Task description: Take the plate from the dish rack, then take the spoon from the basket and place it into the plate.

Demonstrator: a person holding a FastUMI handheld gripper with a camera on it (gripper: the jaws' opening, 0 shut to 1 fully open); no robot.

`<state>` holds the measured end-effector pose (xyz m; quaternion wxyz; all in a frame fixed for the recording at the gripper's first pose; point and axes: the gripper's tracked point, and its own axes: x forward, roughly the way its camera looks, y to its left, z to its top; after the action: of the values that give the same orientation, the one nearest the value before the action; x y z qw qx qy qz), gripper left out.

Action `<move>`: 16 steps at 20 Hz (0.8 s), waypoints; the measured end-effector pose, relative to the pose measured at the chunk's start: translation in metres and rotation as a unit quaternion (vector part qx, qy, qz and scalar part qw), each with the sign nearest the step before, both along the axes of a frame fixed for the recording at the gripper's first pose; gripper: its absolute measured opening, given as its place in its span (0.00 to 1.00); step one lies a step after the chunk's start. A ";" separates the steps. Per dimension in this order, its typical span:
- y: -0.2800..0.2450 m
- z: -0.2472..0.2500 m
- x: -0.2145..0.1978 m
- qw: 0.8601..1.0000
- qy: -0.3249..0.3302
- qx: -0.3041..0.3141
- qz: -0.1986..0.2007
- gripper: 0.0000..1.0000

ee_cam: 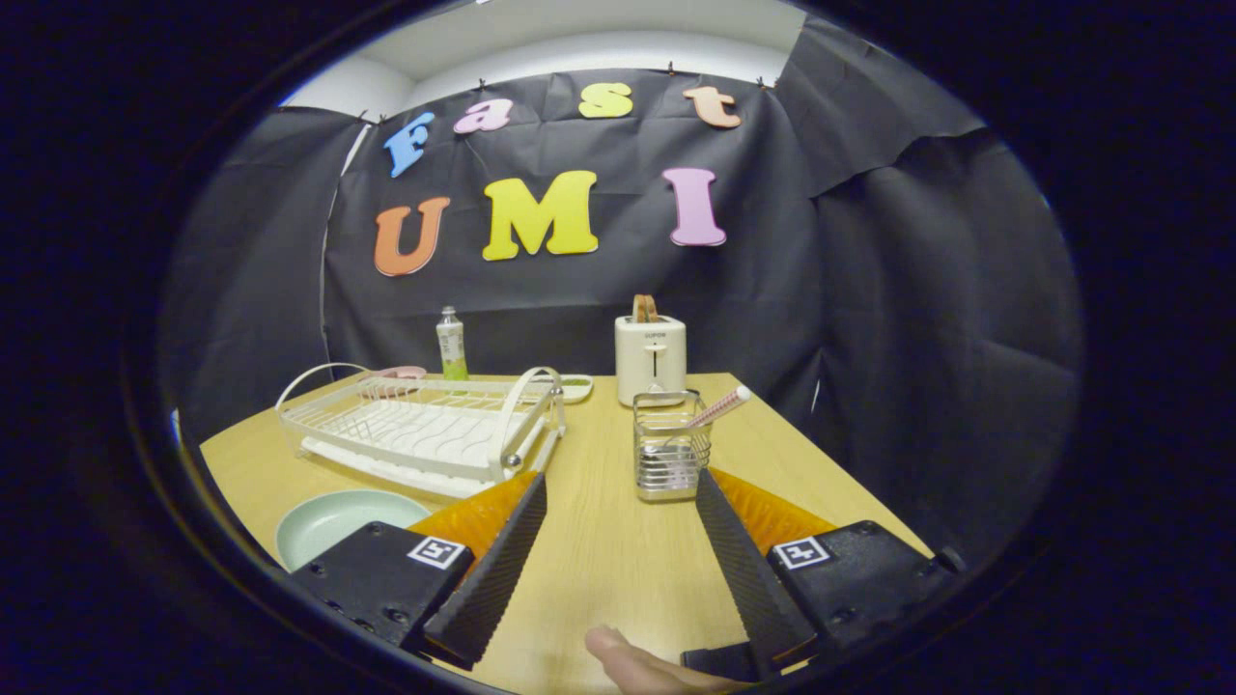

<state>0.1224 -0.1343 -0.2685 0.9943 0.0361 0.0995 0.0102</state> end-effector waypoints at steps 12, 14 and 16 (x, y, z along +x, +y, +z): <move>-0.039 0.008 0.082 0.999 0.015 0.037 -0.029 1.00; -0.047 0.010 0.098 0.998 0.007 0.058 -0.040 0.99; -0.044 0.017 0.110 0.996 -0.016 0.084 -0.030 0.87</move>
<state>0.2322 -0.1783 -0.2512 0.9891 0.1224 0.0813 -0.0109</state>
